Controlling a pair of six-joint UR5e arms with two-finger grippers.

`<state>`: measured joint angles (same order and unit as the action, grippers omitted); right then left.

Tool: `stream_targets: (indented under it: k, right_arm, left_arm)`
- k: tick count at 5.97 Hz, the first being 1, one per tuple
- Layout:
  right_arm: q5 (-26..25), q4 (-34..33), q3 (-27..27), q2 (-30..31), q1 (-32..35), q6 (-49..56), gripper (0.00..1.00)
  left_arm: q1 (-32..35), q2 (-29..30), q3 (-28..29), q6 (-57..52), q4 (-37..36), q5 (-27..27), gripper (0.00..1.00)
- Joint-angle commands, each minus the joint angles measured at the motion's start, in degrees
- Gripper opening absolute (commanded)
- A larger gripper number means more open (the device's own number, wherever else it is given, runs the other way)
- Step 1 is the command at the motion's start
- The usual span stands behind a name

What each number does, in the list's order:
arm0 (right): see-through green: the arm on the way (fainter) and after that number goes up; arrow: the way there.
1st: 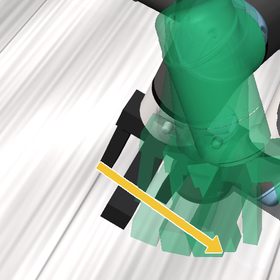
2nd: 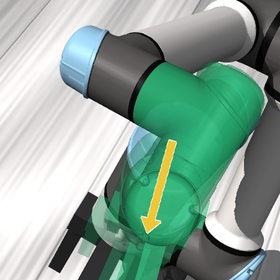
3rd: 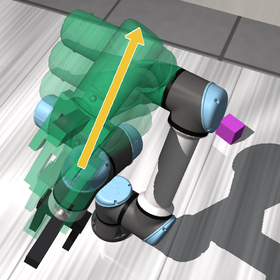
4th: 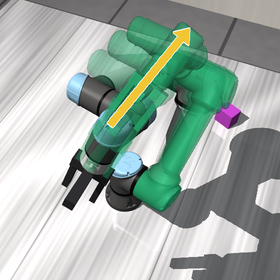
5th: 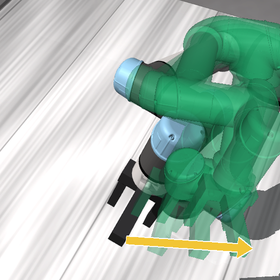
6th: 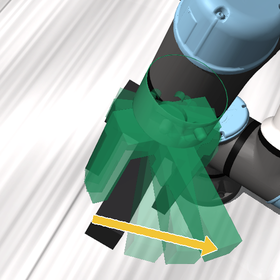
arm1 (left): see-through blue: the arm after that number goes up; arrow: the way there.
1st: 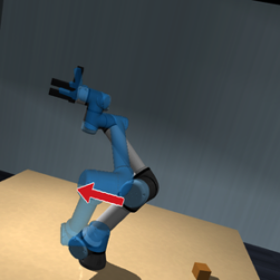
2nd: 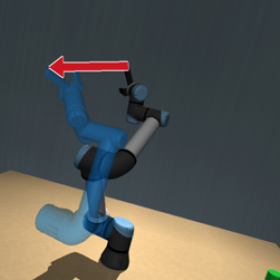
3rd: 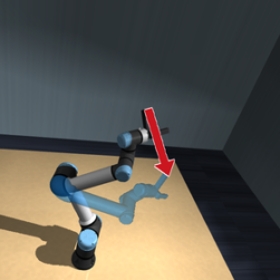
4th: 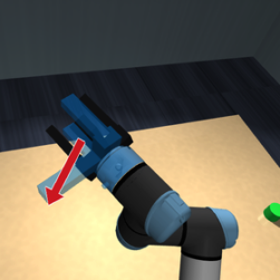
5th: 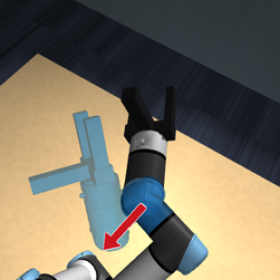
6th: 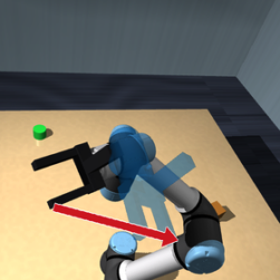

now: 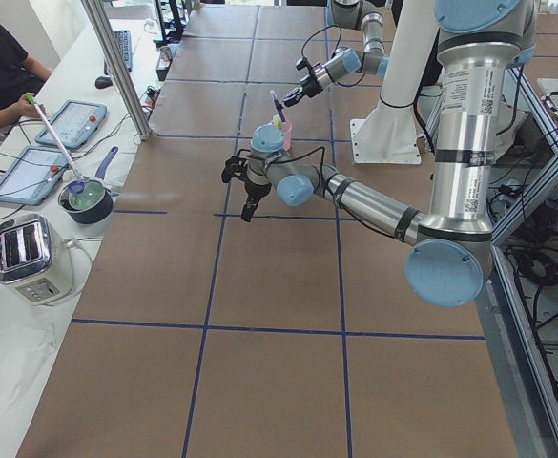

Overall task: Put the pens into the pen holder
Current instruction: 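Carry the purple marker with the right gripper over the cup and release it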

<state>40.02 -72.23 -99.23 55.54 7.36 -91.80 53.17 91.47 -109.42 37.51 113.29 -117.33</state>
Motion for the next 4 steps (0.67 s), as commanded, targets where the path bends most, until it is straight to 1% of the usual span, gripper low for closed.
stream_targets:
  k: [1,2,3,4]
  right_arm:
    - [0.32,0.25,-1.3,0.27,-0.25,0.75,1.0]
    - [2.06,0.07,-6.97,1.23,-0.07,4.75,1.0]
    - [10.0,-0.11,-13.46,4.8,1.06,7.23,1.0]
    - [18.86,-0.11,-17.18,9.45,5.34,9.25,1.0]
  left_arm:
    - [0.0,0.02,-0.09,0.02,0.0,0.0,1.0]
    - [-0.09,-0.07,0.0,0.02,-0.09,-0.09,1.0]
    - [-0.09,-0.24,0.52,-0.76,-0.52,-0.09,1.0]
    - [-0.09,-0.68,1.14,-2.42,-0.61,-0.18,1.0]
